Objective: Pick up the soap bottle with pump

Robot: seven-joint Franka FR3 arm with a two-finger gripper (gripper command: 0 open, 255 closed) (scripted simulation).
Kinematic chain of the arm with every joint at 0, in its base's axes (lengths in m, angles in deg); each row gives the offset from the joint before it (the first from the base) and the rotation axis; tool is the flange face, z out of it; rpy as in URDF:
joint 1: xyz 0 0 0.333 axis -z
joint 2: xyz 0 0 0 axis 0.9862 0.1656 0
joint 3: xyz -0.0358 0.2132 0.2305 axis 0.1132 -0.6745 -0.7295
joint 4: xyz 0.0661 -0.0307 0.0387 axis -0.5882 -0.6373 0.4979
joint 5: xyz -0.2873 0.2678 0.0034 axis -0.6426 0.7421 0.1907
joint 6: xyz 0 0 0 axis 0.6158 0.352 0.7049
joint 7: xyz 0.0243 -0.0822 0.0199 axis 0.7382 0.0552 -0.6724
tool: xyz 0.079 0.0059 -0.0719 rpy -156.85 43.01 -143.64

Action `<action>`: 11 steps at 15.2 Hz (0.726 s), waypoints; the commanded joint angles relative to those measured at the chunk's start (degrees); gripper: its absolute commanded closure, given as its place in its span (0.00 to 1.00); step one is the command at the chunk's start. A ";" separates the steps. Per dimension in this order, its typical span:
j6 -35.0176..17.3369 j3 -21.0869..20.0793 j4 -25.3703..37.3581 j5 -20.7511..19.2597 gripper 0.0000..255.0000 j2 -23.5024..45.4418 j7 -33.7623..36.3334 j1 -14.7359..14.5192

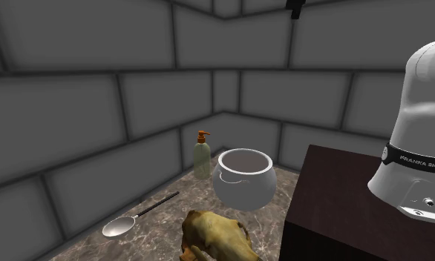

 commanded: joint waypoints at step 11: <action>-17.78 -0.31 -3.42 -0.01 0.00 15.60 1.01 0.60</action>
